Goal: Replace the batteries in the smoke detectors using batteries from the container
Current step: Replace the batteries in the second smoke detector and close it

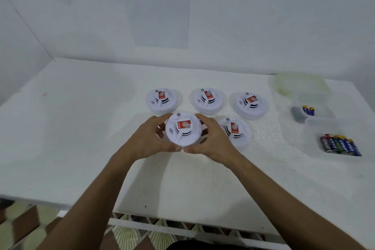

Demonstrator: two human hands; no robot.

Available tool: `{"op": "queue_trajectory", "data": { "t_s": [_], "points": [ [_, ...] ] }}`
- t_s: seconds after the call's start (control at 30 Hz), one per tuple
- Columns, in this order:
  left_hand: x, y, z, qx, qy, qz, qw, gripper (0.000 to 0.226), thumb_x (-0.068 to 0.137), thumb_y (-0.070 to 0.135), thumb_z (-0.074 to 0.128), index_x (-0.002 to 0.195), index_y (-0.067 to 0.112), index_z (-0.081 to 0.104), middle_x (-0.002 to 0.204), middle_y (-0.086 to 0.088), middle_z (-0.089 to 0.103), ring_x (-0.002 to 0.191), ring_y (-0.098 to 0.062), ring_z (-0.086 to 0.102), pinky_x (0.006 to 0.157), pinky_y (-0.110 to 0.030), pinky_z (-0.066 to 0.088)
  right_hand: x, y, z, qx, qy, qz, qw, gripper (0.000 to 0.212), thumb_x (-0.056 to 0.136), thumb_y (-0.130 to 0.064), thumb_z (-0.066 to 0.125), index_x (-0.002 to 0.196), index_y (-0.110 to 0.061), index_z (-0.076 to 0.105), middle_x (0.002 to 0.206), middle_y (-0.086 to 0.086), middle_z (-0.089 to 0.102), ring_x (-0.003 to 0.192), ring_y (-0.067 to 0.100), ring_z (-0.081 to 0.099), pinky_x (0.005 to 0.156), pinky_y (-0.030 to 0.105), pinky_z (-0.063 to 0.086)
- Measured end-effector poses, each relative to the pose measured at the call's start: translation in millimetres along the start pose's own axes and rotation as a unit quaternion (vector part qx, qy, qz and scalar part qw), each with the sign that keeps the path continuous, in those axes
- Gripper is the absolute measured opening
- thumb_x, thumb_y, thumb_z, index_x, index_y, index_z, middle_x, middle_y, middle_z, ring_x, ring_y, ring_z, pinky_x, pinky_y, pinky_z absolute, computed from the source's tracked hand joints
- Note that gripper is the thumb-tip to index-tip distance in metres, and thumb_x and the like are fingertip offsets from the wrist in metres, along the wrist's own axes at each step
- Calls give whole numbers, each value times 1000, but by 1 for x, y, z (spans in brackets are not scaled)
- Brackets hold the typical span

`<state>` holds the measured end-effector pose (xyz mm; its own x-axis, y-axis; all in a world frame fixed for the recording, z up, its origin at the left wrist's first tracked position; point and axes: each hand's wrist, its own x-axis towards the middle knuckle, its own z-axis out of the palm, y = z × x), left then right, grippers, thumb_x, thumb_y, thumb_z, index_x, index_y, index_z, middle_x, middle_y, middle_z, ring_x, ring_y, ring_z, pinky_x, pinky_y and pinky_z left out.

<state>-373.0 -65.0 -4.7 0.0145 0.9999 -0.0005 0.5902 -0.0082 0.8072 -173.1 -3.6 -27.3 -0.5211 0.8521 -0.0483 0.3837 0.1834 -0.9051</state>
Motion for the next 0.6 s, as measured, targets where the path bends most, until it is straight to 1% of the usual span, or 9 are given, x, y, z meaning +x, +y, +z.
{"op": "queue_trajectory", "data": {
  "t_s": [0.07, 0.1, 0.23, 0.33, 0.4, 0.47, 0.5, 0.53, 0.6],
  "points": [
    [6, -8, 0, 4, -1, -5, 1000, 71, 60, 31, 91, 122, 41, 58, 101, 21, 66, 82, -7, 57, 70, -22, 52, 7, 3, 8, -16, 10, 9, 1000, 90, 51, -35, 90, 132, -29, 51, 125, -2, 55, 112, 18, 56, 89, 43, 57],
    [8, -10, 0, 4, -2, -8, 1000, 71, 60, 31, 91, 123, 39, 58, 101, 20, 67, 81, -5, 58, 70, -21, 52, 9, 4, 10, -23, 15, 11, 1000, 90, 49, -39, 89, 131, -30, 51, 125, -3, 56, 113, 18, 56, 90, 44, 56],
    [13, -17, 1, 21, -8, -21, 1000, 71, 61, 32, 91, 125, 31, 59, 98, 21, 66, 79, 8, 57, 67, -9, 44, 16, 8, 16, -50, 23, 6, 998, 83, 53, -37, 90, 127, -22, 55, 119, -7, 63, 111, 16, 58, 93, 46, 54],
    [15, -15, 2, 45, -15, -38, 998, 62, 62, 31, 91, 115, 31, 60, 90, 26, 61, 78, 18, 55, 64, -2, 43, 17, 11, 18, -77, 25, 7, 997, 80, 49, -46, 85, 120, -20, 58, 111, -4, 67, 104, 21, 62, 88, 50, 54],
    [17, -13, 2, 61, -22, -43, 997, 56, 62, 31, 90, 110, 32, 60, 86, 28, 59, 76, 22, 53, 63, 1, 40, 15, 8, 17, -87, 24, 7, 996, 74, 52, -38, 85, 118, -18, 58, 108, -6, 65, 103, 20, 58, 89, 47, 52],
    [19, -11, 2, 68, -23, -50, 996, 54, 63, 31, 90, 108, 30, 62, 84, 29, 57, 74, 19, 54, 62, 2, 39, 14, 6, 16, -93, 24, 1, 995, 71, 57, -28, 87, 119, -16, 57, 106, -8, 59, 105, 17, 50, 91, 39, 48],
    [19, -10, 2, 69, -23, -53, 996, 53, 63, 31, 90, 108, 30, 62, 84, 29, 57, 73, 16, 55, 61, 1, 39, 14, 5, 15, -96, 24, -1, 995, 71, 57, -29, 86, 120, -15, 56, 106, -7, 57, 106, 16, 48, 90, 36, 46],
    [19, -10, 2, 70, -25, -57, 996, 53, 64, 32, 89, 109, 30, 61, 85, 29, 56, 73, 13, 56, 62, 0, 39, 13, 3, 14, -102, 23, -5, 995, 71, 57, -33, 83, 120, -14, 56, 106, -6, 58, 105, 16, 47, 90, 34, 45],
    [18, -11, 0, 72, -31, -61, 995, 54, 65, 32, 88, 111, 30, 59, 89, 26, 58, 74, 7, 56, 64, -5, 41, 12, 0, 13, -110, 12, -4, 994, 70, 58, -35, 82, 119, -15, 55, 109, -3, 59, 106, 17, 47, 92, 38, 46]
  ]
}}
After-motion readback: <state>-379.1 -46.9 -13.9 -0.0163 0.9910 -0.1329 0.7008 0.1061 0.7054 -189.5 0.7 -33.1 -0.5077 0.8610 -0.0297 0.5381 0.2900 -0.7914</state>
